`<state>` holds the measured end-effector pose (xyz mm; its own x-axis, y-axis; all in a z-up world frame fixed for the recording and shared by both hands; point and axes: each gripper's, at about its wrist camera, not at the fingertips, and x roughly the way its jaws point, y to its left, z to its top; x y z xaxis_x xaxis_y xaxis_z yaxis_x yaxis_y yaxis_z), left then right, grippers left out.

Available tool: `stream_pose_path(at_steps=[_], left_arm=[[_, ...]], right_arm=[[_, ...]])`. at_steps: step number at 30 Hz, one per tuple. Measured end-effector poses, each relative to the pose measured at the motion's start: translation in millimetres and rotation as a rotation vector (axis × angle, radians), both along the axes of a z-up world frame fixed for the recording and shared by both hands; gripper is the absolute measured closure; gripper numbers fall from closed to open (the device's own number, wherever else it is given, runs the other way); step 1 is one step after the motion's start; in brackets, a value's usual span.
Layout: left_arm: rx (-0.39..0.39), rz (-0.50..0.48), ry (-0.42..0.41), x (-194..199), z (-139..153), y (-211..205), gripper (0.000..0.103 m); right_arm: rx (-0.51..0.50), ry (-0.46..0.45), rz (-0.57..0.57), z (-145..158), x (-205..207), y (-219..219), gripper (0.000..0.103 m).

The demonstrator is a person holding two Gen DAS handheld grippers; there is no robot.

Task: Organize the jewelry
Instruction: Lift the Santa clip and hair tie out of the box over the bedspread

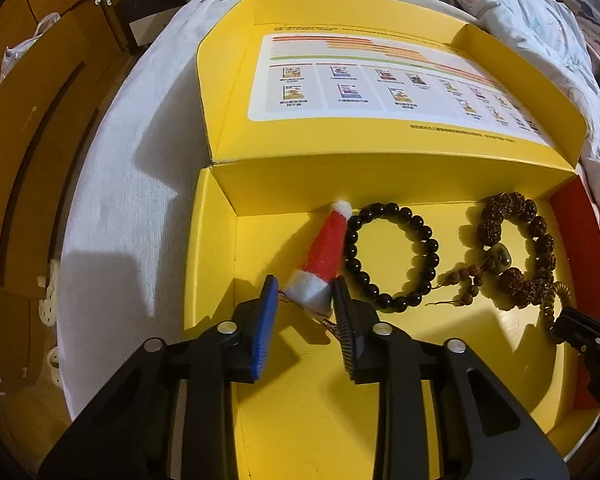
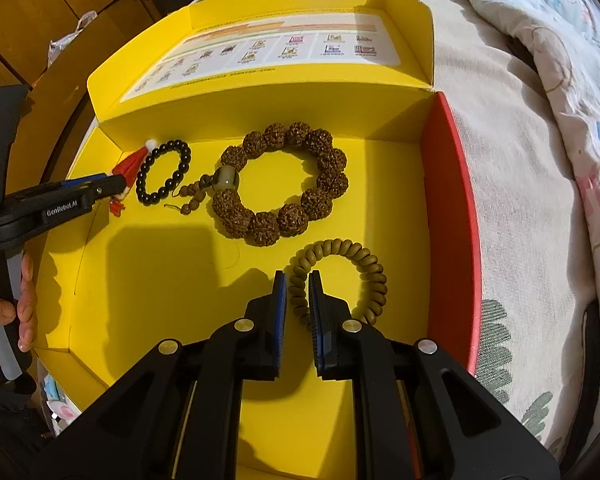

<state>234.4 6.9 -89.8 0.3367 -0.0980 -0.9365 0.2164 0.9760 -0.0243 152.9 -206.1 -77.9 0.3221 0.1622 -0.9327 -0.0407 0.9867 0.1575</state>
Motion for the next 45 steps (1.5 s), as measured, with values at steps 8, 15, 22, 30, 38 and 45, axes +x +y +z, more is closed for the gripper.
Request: stream_pose_path(at_steps=[8, 15, 22, 30, 38, 45], left_arm=[[0.035, 0.007, -0.016, 0, 1, 1, 0.072], [0.043, -0.009, -0.025, 2, 0, -2, 0.069], [0.052, -0.012, -0.03, 0, -3, -7, 0.075], [0.031, 0.0, -0.005, 0, -1, -3, 0.076], [0.016, 0.023, -0.022, -3, 12, 7, 0.076], [-0.016, 0.016, -0.057, -18, 40, 9, 0.076]], right_arm=[[-0.041, -0.002, 0.02, -6, 3, 6, 0.09], [-0.123, -0.016, 0.037, -10, 0, 17, 0.09], [-0.204, -0.028, 0.041, -11, -4, 28, 0.092], [-0.146, -0.033, 0.015, -2, -5, 20, 0.093], [-0.039, -0.066, -0.012, 26, -11, 2, 0.093], [0.035, -0.103, -0.027, 53, -22, -11, 0.093]])
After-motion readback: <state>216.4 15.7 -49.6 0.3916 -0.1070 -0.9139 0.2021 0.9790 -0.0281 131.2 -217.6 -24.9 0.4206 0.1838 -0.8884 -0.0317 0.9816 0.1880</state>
